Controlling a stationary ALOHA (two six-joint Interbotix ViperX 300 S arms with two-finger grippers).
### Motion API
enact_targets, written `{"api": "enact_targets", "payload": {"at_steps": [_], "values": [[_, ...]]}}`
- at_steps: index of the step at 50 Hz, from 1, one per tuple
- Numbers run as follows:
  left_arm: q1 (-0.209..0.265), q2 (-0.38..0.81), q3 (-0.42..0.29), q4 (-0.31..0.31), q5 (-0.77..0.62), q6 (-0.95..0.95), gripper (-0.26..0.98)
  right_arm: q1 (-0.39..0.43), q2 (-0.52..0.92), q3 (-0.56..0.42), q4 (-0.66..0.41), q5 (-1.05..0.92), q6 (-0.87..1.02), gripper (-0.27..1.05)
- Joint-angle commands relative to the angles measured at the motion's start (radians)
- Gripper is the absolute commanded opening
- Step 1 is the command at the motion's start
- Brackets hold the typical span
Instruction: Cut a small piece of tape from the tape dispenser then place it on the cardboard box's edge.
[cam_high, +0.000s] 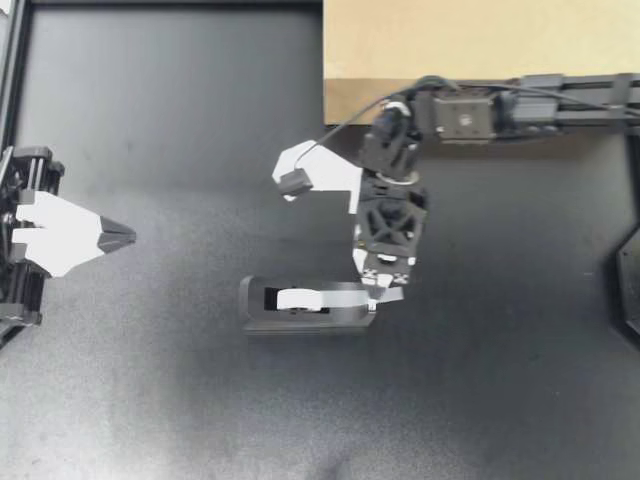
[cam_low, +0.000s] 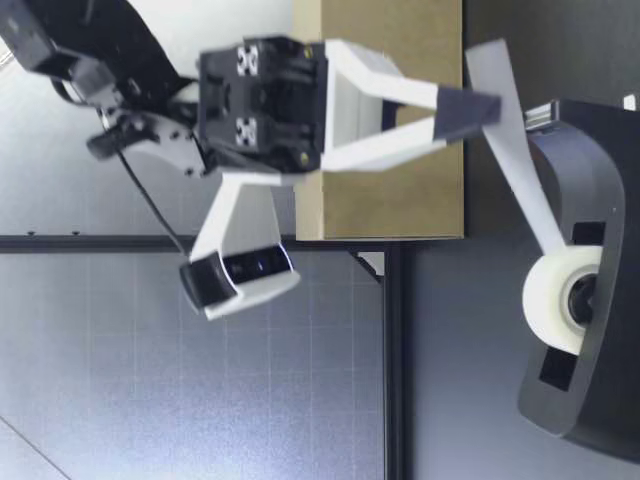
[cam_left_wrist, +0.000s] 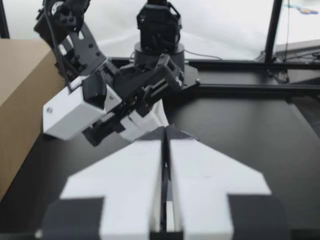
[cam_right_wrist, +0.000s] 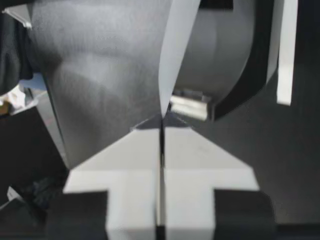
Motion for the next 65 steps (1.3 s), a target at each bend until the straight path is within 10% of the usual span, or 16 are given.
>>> {"api": "enact_targets", "payload": {"at_steps": [1,41,65], "values": [[-0.002,0.005,-0.014,-0.002,-0.009,0.0,-0.12,-0.009,-0.064,0.018,0.005,-0.005,-0.002,-0.16],[-0.002,0.028,-0.014,-0.002,-0.009,0.0,-0.09,-0.015,-0.009,0.167,0.006,-0.19,-0.028,-0.16],[-0.002,0.195,-0.066,-0.035,-0.077,-0.003,0.31,-0.014,-0.207,0.172,-0.015,-0.227,-0.023,-0.16]]}}
